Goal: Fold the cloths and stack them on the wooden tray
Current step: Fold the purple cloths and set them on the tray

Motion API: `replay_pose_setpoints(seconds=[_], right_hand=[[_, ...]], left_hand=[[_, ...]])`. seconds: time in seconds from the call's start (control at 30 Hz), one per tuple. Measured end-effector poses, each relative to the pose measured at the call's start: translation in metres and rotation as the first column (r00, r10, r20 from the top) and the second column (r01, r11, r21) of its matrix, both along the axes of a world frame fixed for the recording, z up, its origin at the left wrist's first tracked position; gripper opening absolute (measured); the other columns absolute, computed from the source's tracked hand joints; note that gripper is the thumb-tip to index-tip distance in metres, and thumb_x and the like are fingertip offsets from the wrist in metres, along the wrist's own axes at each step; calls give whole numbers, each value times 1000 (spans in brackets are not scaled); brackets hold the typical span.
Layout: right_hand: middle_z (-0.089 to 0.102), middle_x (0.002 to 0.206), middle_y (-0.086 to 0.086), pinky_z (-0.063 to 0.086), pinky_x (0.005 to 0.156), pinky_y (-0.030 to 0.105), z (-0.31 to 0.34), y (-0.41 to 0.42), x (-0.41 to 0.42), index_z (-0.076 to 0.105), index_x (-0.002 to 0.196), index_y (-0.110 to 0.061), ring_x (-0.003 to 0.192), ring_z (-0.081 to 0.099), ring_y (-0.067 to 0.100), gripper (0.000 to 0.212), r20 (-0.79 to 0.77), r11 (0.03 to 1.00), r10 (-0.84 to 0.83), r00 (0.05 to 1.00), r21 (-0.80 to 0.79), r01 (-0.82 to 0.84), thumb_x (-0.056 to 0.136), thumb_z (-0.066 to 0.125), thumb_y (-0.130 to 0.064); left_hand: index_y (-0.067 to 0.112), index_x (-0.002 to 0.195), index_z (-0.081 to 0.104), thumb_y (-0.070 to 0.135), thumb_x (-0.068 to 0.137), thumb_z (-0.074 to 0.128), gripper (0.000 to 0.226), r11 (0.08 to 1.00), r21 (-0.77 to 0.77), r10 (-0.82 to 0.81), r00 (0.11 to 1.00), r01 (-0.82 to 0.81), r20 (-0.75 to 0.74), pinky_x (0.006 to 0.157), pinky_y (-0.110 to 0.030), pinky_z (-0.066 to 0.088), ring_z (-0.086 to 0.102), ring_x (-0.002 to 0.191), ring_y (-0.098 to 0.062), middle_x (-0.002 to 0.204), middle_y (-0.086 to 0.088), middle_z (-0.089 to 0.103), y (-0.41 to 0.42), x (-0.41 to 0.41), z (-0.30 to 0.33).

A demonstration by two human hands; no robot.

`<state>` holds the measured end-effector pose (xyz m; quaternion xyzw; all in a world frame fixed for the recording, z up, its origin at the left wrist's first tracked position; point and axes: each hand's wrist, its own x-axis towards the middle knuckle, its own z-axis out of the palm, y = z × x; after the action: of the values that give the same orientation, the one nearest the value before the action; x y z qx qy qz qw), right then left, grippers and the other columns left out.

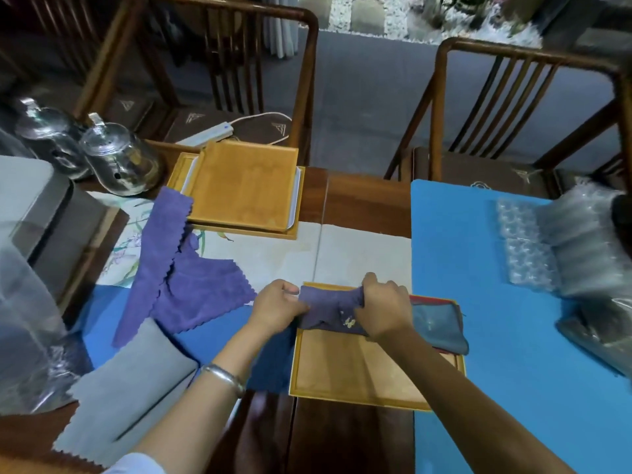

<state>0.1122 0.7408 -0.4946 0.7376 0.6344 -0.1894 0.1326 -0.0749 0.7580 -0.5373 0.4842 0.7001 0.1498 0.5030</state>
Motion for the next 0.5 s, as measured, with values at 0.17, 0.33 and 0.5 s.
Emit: replay_pose_setpoints(seconds=[0.17,0.33,0.5], right_hand=[[63,110,9,45,78,31,-13,-3,13,44,116,-19,97,56,24,31,-165,994,-60,985,79,74,92,56,-34],[67,103,4,54,74,30,-24,-17,21,46,110,-19,90,59,19,26,-269,967,-148,952,161,196,93,55,-36],[59,106,3,51,78,27,-30,-18,20,48,109,-18,91,56,17,32,-236,947,-168,957,230,223,87,65,-34]], left_hand=[[23,95,54,21,76,66,23,984,129,-108,986,124,-126,50,-19,37,53,69,-4,77,9,57,4,2,-3],[22,97,51,15,78,62,23,967,204,-128,982,155,-139,51,-19,40,55,70,-4,78,7,59,3,-3,-6],[24,91,47,18,78,64,22,963,211,-135,978,168,-160,47,-15,37,57,66,-7,72,8,57,1,7,-14]])
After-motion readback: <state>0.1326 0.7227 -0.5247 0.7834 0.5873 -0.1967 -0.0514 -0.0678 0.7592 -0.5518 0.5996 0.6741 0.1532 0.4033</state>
